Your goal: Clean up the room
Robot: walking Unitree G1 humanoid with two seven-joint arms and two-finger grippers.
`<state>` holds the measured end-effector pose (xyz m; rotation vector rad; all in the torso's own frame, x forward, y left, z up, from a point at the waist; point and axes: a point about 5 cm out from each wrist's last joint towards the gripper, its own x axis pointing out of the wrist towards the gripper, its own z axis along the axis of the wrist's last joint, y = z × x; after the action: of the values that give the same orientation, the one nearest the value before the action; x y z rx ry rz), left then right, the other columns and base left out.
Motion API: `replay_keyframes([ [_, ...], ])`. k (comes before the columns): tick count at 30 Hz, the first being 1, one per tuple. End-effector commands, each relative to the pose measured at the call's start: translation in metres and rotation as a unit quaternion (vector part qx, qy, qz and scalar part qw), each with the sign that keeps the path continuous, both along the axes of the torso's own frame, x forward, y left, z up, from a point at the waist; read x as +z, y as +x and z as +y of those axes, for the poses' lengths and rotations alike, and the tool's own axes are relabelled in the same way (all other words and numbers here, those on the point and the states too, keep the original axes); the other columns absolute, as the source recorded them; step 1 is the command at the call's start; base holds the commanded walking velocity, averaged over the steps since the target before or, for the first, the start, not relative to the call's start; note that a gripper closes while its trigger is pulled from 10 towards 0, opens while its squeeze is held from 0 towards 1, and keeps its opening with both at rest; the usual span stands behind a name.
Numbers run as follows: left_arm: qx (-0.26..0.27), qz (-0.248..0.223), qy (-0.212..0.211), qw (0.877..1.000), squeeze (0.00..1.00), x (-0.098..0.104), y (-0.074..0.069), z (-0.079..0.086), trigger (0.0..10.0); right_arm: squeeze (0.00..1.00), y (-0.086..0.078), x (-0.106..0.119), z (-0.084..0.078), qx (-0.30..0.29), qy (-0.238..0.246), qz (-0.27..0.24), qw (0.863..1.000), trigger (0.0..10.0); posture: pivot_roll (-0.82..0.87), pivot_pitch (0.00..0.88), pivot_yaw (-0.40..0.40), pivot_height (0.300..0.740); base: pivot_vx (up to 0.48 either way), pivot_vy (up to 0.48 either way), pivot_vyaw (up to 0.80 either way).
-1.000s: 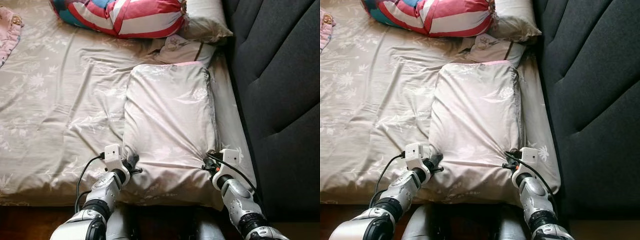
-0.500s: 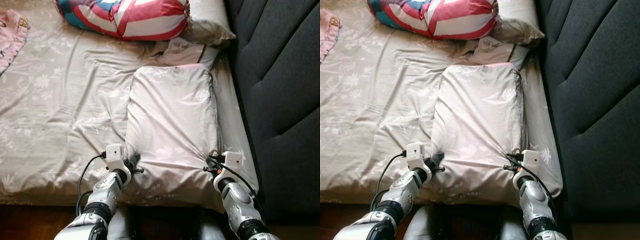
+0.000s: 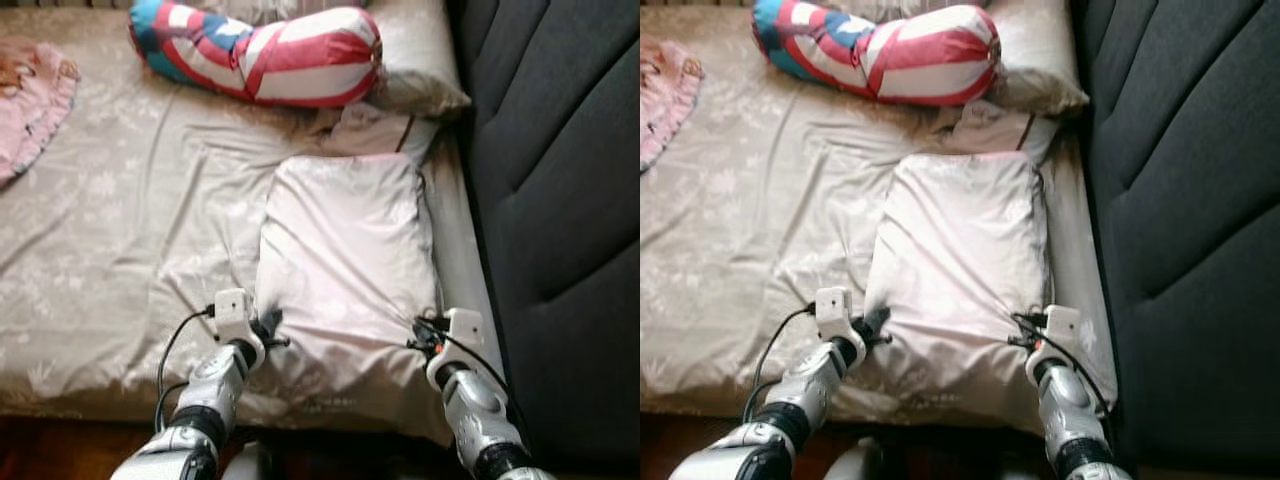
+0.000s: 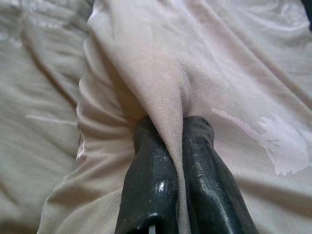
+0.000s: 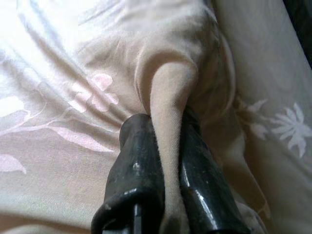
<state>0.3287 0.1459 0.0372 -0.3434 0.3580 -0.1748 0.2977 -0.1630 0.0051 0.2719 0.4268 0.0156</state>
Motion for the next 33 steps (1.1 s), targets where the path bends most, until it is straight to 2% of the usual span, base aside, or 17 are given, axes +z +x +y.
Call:
replay_keyframes([
  [1, 0.011, -0.014, 0.006, 1.0, 0.0, 0.0045, 0.0027, 0.0043, 10.0, 0.0, -0.0016, -0.0002, -0.0098, -0.017, -0.008, -0.003, 1.0, 10.0, -0.11, 0.106, -0.036, 0.74, 0.0, 0.0, 0.0],
  [17, 0.011, -0.011, 0.003, 1.0, 0.0, 0.0045, 0.0031, 0.0059, 10.0, 0.0, -0.0009, 0.0003, -0.0126, -0.026, -0.009, -0.004, 1.0, 10.0, -0.11, 0.086, -0.038, 0.74, 0.0, 0.0, 0.0],
  [21, 0.009, -0.011, 0.005, 1.0, 0.0, 0.0045, 0.0031, 0.0064, 10.0, 0.0, 0.0011, 0.0038, -0.0123, -0.03, -0.001, -0.02, 0.999, 10.0, -0.11, 0.078, -0.036, 0.74, 0.0, 0.0, 0.0],
  [28, 0.005, -0.011, 0.007, 1.0, 0.0, 0.005, 0.0038, 0.0046, 10.0, 0.0, 0.0013, 0.0036, -0.0145, -0.035, -0.014, -0.016, 0.999, 10.0, -0.11, 0.064, -0.033, 0.74, 0.0, 0.0, 0.0],
  [33, -0.004, -0.01, 0.022, 1.0, 0.0, 0.0035, 0.0028, 0.0035, 10.0, 0.0, 0.0001, 0.0025, -0.0167, -0.042, -0.01, -0.013, 0.999, 10.0, -0.11, 0.073, -0.036, 0.74, 0.0, 0.0, 0.0],
])
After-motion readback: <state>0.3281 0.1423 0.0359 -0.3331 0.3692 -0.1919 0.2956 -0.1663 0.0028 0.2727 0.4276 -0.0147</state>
